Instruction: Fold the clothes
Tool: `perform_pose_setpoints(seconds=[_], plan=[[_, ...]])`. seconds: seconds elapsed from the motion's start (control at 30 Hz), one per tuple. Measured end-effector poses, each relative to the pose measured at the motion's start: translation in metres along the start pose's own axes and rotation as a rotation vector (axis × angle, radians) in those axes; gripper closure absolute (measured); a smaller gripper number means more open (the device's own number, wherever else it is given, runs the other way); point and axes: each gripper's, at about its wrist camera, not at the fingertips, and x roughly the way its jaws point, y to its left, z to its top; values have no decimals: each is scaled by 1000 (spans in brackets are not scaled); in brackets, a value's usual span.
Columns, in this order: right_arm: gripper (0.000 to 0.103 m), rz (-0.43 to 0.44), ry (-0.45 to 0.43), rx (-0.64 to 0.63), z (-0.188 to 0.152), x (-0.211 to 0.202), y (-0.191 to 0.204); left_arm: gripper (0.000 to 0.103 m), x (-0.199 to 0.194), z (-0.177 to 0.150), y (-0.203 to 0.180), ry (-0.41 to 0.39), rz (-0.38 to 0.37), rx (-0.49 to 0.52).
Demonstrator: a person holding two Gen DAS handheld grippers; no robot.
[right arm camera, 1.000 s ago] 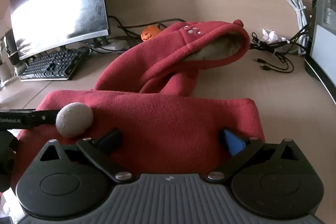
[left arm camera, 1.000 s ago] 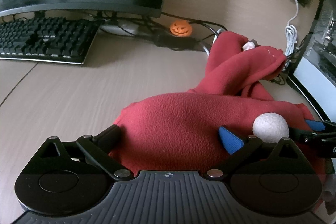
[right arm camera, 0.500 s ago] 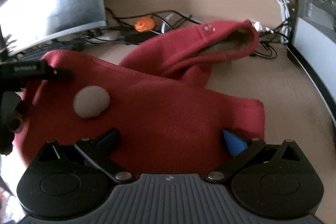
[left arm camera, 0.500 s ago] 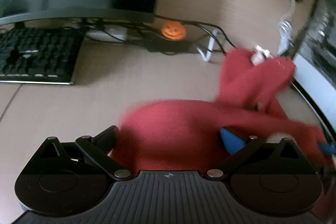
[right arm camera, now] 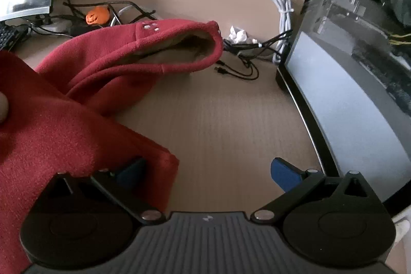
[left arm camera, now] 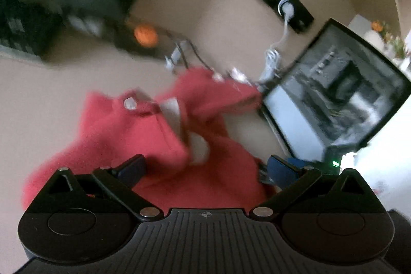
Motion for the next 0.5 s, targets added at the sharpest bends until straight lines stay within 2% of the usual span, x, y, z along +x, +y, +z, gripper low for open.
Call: perform_pose_setpoints(seconds=[0.13,0.23,0.33,0.37,0.4,0.43,0.5], plan=[[0,45,7,78,-8,4,-13,0,-27,24,21,-100,117,31],[0,47,6,97,-11,7,-18,0,-38,34,23,-94,18,92],[0,36,6,69,-9,6,-16,0,-32,32,16,-25,-236,123],[0,33,7,62,-9,6,-15,0,-24,29,15,-7,-297,113],[0,31,12,61,-8,5,-14,0,-14,26,15,7,-307,106],[0,27,15,64,-9,5,-14,0,1,23,16,23,-255,104],[0,19,17,69,-11,2,-12,0,38,23,24,46,-34,110]])
